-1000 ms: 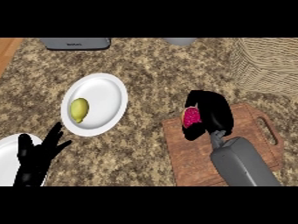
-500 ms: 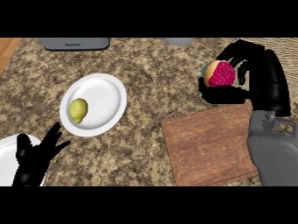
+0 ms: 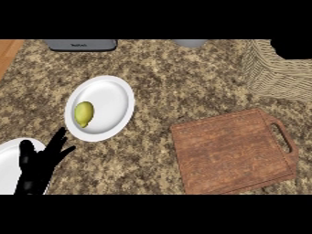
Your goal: Pick the cupcake from the cutting board and place it in the basket
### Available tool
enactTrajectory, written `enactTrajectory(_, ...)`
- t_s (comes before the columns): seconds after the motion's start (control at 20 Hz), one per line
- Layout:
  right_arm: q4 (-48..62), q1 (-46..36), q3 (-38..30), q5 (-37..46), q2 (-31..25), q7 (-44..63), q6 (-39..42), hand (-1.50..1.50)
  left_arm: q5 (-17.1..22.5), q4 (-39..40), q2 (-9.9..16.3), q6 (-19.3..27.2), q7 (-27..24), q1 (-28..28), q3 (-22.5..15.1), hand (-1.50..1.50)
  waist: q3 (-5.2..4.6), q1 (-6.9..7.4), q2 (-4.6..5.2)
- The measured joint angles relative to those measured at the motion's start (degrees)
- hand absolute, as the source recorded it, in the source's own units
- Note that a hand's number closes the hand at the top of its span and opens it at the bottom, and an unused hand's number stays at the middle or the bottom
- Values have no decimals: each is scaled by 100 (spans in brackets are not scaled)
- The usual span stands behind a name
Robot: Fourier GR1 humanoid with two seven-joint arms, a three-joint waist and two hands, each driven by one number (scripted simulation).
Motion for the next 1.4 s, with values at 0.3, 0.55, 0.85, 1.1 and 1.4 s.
enactTrajectory(0.3, 1082, -582, -564, -242, -655, -303, 140, 150, -25, -79, -38, -17, 124, -17, 10, 0, -8, 34, 18)
enactTrajectory(0.55, 2084, -801, -736, -242, -1047, -883, 64, 150, -96, 51, -99, 1, 44, -77, 47, 0, 7, 59, 20)
enactTrajectory(0.85, 3530, -1103, -880, -224, -1321, -1856, -262, 150, -161, 30, -131, -9, 66, -104, 42, 0, 5, 98, 37)
enactTrajectory(1.1, 4627, -1205, -1212, -420, -1433, -2631, -615, 150, -129, 36, -99, -99, 76, -133, 99, 0, 2, 118, 51)
enactTrajectory(1.4, 5567, -1230, -1735, -905, -1471, -3389, -897, 150, -213, 32, -162, -64, 56, -123, 82, 0, 15, 125, 49)
